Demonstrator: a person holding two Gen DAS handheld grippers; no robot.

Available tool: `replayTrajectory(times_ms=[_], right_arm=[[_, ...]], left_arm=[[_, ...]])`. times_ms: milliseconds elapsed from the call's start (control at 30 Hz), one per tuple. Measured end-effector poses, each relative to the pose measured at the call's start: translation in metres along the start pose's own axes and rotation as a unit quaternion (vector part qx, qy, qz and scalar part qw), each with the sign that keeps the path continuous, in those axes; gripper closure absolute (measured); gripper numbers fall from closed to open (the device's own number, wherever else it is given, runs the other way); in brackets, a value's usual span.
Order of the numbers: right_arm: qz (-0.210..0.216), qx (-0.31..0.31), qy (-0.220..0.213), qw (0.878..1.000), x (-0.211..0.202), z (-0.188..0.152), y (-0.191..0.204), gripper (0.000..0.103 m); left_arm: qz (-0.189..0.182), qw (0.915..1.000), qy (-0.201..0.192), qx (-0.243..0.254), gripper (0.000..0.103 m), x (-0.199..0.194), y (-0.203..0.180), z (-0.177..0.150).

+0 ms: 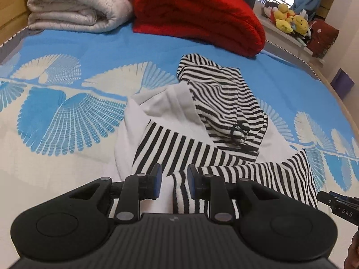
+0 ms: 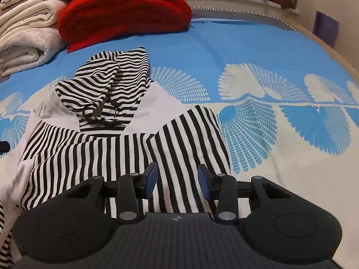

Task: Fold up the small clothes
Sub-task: 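Open the left tool and lift both tools away from the shirt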

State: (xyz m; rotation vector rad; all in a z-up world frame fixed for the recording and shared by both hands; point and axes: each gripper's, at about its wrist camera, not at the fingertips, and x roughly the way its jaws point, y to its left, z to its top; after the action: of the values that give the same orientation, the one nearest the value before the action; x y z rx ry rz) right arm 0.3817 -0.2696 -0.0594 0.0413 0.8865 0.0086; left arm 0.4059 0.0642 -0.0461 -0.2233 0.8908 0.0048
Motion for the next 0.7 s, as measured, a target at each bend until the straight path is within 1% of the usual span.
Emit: replayTrajectory(times_ms=[33, 167, 267, 333, 400, 500, 600, 667, 700], right_arm=[[-0.001, 0.000, 0.001, 1.000, 0.000, 0.000, -0.001, 0.062], [-0.002, 0.003, 0.003, 1.000, -0.002, -0.001, -0.004, 0.062], [-0.002, 0.001, 0.002, 1.000, -0.003, -0.002, -0.005, 0.062], [-0.002, 0.001, 0.003, 1.000, -0.004, -0.002, -0.007, 0.062], [-0.002, 0.004, 0.006, 1.000, -0.003, -0.003, -0.009, 0.062], [-0.002, 0.004, 0.011, 1.000, -0.002, -0.004, -0.010, 0.062], [-0.004, -0.002, 0.013, 1.000, -0.002, -0.005, -0.010, 0.062], [-0.006, -0.003, 0.017, 1.000, 0.000, -0.006, -0.010, 0.062], [-0.006, -0.003, 0.021, 1.000, 0.001, -0.006, -0.010, 0.062]], left_arm=[[-0.001, 1.0000, -0.004, 0.002, 0.071, -0.001, -0.001, 0.000], [0.005, 0.9992, -0.034, 0.022, 0.069, -0.007, -0.009, 0.002], [0.014, 0.9972, -0.065, 0.032, 0.062, -0.012, -0.013, 0.002], [0.016, 0.9950, -0.085, 0.050, 0.060, -0.015, -0.018, 0.002], [0.020, 0.9935, -0.091, 0.066, 0.060, -0.016, -0.022, 0.003], [0.026, 0.9923, -0.098, 0.071, 0.060, -0.016, -0.024, 0.005], [0.013, 0.9925, -0.101, 0.067, 0.060, -0.018, -0.023, 0.008], [0.017, 0.9908, -0.105, 0.083, 0.060, -0.020, -0.025, 0.007], [0.021, 0.9903, -0.100, 0.094, 0.060, -0.020, -0.026, 0.006]])
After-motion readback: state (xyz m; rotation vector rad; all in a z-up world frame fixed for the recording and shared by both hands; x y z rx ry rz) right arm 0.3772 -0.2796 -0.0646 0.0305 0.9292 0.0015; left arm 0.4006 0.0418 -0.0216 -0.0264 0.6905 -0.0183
